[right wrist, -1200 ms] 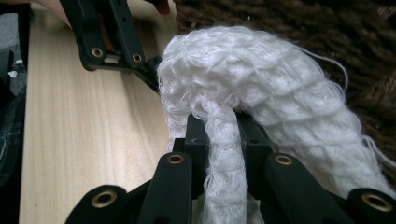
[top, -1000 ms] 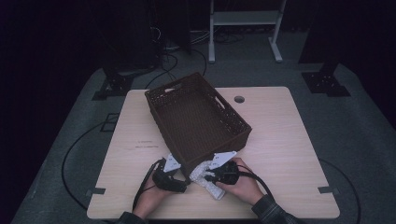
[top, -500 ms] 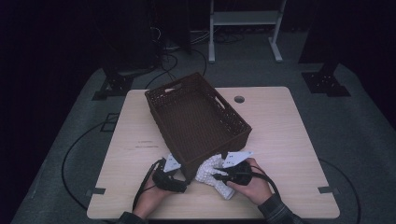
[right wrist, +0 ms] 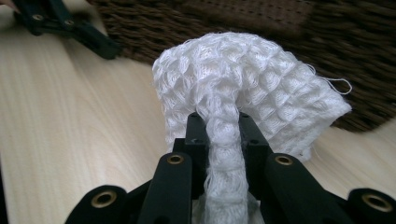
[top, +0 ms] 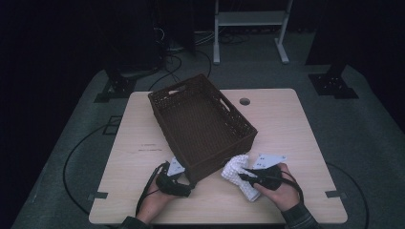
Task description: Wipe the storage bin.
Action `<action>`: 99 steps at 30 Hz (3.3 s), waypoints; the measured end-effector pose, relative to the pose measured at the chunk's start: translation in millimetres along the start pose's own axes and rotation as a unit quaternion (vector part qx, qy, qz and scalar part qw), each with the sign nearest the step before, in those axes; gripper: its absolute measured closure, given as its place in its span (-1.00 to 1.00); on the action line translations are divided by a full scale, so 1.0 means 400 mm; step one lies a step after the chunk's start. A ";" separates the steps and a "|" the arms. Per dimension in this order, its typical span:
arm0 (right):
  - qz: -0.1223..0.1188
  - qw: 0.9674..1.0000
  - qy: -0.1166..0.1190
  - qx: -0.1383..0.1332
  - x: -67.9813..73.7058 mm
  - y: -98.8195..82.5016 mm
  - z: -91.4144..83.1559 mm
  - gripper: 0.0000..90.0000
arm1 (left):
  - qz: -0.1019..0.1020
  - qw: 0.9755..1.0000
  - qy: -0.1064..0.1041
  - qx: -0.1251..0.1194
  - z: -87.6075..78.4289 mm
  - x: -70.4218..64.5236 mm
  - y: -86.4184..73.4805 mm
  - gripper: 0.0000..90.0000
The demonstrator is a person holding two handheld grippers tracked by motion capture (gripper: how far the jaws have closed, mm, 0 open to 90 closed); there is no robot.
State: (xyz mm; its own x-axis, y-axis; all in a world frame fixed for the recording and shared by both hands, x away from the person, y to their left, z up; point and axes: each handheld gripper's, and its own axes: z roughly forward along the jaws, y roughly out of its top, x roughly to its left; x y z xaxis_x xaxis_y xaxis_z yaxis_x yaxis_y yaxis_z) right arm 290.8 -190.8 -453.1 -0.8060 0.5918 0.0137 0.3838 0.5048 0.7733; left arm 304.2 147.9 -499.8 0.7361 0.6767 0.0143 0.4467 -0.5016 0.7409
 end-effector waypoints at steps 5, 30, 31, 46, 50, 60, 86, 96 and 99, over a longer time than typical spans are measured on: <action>0.010 0.999 -0.032 0.002 -0.031 -0.020 -0.026 0.72 | -0.001 1.000 0.000 0.003 0.000 0.000 0.003 -0.68; 0.063 0.993 -0.099 -0.010 -0.135 -0.090 -0.105 0.72 | -0.008 0.999 0.003 -0.031 -0.088 -0.032 0.031 0.04; 0.063 0.993 -0.099 -0.010 -0.136 -0.090 -0.104 0.72 | -0.009 0.999 0.002 -0.031 -0.088 -0.031 0.031 0.04; 0.066 0.992 -0.103 -0.010 -0.141 -0.094 -0.107 0.72 | -0.029 0.999 0.004 -0.019 -0.122 0.021 0.021 0.53; 0.067 0.992 -0.103 -0.009 -0.142 -0.095 -0.107 0.72 | -0.044 0.999 0.011 -0.020 -0.134 0.046 0.014 0.59; 0.069 0.992 -0.105 -0.008 -0.142 -0.096 -0.107 0.72 | -0.075 0.997 0.023 -0.024 -0.169 0.116 -0.009 0.77; 0.067 0.992 -0.104 -0.006 -0.143 -0.096 -0.102 0.72 | -0.139 0.984 0.105 -0.034 -0.222 0.265 -0.053 0.83; 0.069 0.992 -0.106 -0.007 -0.144 -0.096 -0.104 0.72 | -0.120 0.984 0.112 -0.072 -0.310 0.243 0.002 0.14; 0.070 0.992 -0.107 -0.008 -0.144 -0.095 -0.105 0.72 | -0.110 0.983 0.124 -0.085 -0.330 0.241 0.033 0.08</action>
State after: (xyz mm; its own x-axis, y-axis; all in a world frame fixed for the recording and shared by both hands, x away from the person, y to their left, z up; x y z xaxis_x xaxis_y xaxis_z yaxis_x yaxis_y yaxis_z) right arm 303.6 -270.4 -456.8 -0.6306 0.7760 -0.0111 0.4772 0.3990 0.7830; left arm 313.7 277.7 -400.0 0.4761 0.8793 -0.0111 0.4744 -0.2462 0.8452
